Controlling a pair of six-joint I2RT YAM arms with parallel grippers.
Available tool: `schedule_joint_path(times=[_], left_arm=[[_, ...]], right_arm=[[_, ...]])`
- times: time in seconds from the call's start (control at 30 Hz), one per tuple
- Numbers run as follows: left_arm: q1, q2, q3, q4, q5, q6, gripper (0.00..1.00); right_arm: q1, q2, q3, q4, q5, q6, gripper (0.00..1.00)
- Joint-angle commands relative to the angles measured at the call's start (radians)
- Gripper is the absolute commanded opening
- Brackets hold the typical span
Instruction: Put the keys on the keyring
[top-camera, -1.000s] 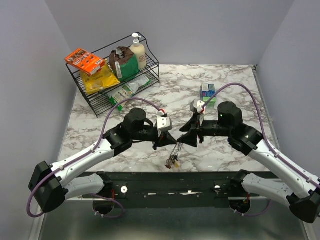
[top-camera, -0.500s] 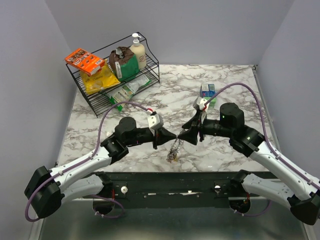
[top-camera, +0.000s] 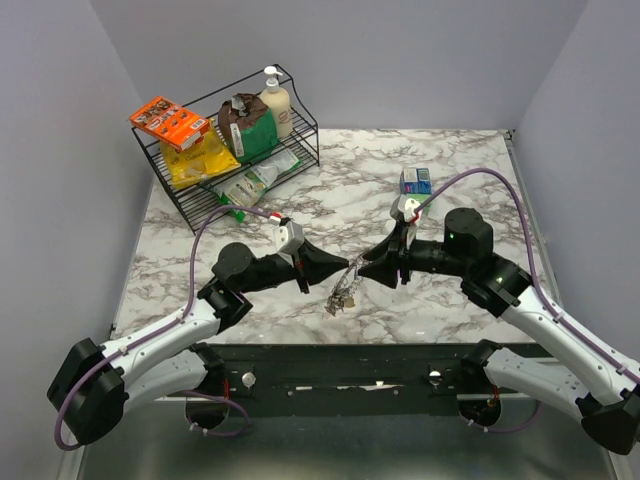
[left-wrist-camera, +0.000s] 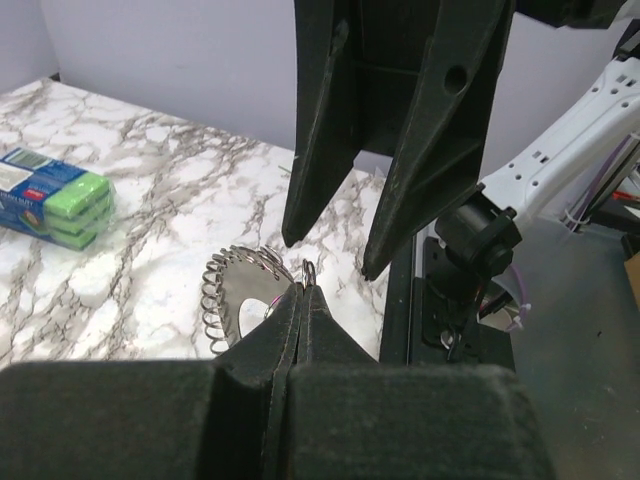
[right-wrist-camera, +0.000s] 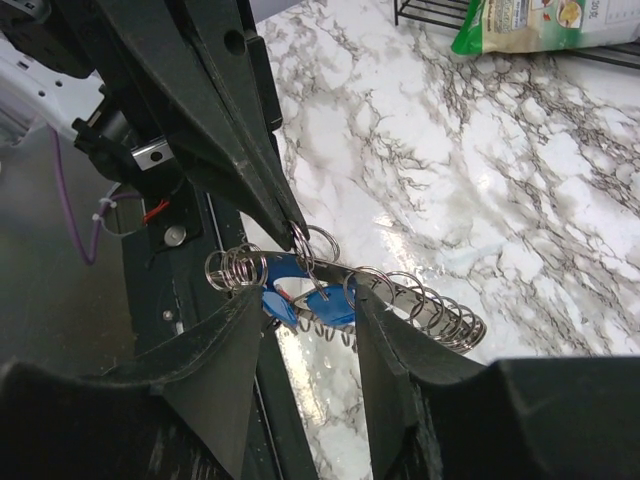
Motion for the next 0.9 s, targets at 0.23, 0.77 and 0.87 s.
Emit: schedule_joint_path(times=[0.23,0.77,0.87], left_arm=[[0.005,-0.020,0.030,0.134,0.052,-0.037,0.00],[0.005,-0.009,0.061,0.139,0.069,-0.047,0.00],[0.005,-0.006,0.066,0.141,0.072,-0.050,0.00]], right_arm=[[-0.004,-0.005,-0.021,0.057,-0.091,0.005,0.44],[-0.004,0.023,-0.037,0.080,-0.147,0.009,0.15],[-0.004,0.029,-0.038,0.085,-0.156,0.011,0.13]])
